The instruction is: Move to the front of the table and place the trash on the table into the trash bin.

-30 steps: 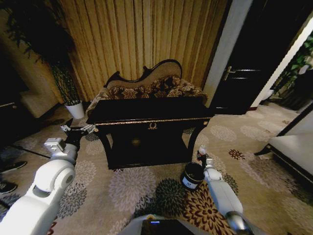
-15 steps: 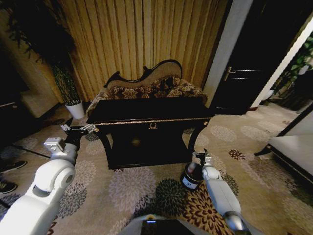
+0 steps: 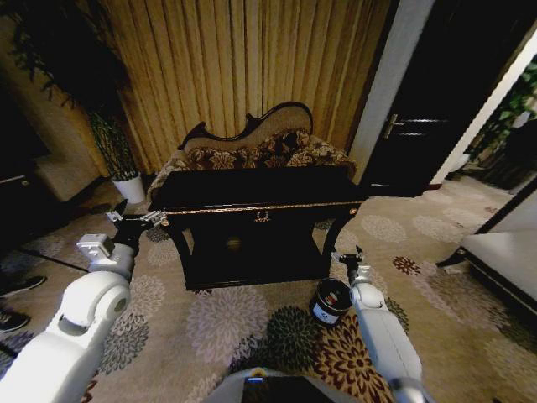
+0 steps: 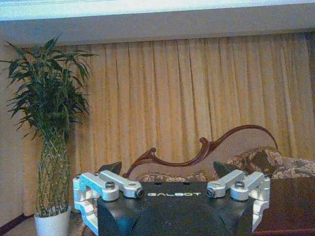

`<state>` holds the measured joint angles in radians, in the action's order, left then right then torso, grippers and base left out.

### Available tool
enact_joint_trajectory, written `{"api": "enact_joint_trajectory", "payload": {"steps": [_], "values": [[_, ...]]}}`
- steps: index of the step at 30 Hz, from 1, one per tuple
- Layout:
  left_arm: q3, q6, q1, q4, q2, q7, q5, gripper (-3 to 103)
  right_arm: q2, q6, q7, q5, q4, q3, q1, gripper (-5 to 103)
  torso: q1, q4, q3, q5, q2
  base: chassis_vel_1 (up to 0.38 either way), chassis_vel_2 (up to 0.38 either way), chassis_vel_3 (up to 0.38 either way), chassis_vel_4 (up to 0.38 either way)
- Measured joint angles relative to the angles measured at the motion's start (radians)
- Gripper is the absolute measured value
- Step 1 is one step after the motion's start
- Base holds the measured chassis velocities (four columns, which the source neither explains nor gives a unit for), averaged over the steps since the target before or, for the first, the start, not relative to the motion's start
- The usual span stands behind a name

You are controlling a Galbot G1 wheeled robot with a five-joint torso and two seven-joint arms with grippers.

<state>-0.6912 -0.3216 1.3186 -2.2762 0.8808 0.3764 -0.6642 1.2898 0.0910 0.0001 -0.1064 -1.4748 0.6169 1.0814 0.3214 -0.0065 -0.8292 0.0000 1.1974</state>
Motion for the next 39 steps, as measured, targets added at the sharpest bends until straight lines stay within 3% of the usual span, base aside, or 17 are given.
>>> {"api": "enact_joint_trajectory", "payload": {"steps": [2,7,10,15,25,39], "values": [[0.007,0.000,-0.001,-0.003,0.001,0.000,0.001,100,0.010,-0.034,0.000,0.007,-0.154,-0.025,0.037,100,0.000,0.0001,0.000,-0.0004,0.000,0.000,0.000,0.000,0.000],[0.010,0.001,-0.004,-0.006,0.004,0.000,0.003,100,0.012,-0.072,0.000,0.003,-0.291,-0.060,0.084,100,0.000,0.0001,0.000,-0.0003,0.000,0.000,0.000,0.000,0.000],[0.011,0.006,-0.005,-0.009,0.005,0.000,0.006,100,0.019,-0.133,0.000,-0.035,-0.414,-0.071,0.137,100,0.000,-0.0002,0.000,-0.0003,0.000,0.000,0.000,0.000,0.000],[0.010,0.007,-0.005,-0.011,0.003,0.000,0.006,100,0.020,-0.149,0.000,-0.048,-0.523,-0.064,0.191,100,0.000,-0.0002,0.000,-0.0002,0.000,0.000,0.000,0.000,0.000],[0.012,0.007,-0.004,-0.005,0.000,0.000,0.009,100,0.011,-0.143,0.000,-0.014,-0.545,-0.035,0.218,100,0.000,-0.0001,0.000,-0.0001,0.000,0.067,-0.096,-0.068,0.097],[0.019,0.004,-0.001,-0.015,-0.004,0.001,0.015,100,0.000,-0.093,0.000,-0.012,-0.501,-0.031,0.206,100,0.000,-0.0003,0.000,0.0002,0.000,0.180,-0.326,-0.175,0.308]]}}
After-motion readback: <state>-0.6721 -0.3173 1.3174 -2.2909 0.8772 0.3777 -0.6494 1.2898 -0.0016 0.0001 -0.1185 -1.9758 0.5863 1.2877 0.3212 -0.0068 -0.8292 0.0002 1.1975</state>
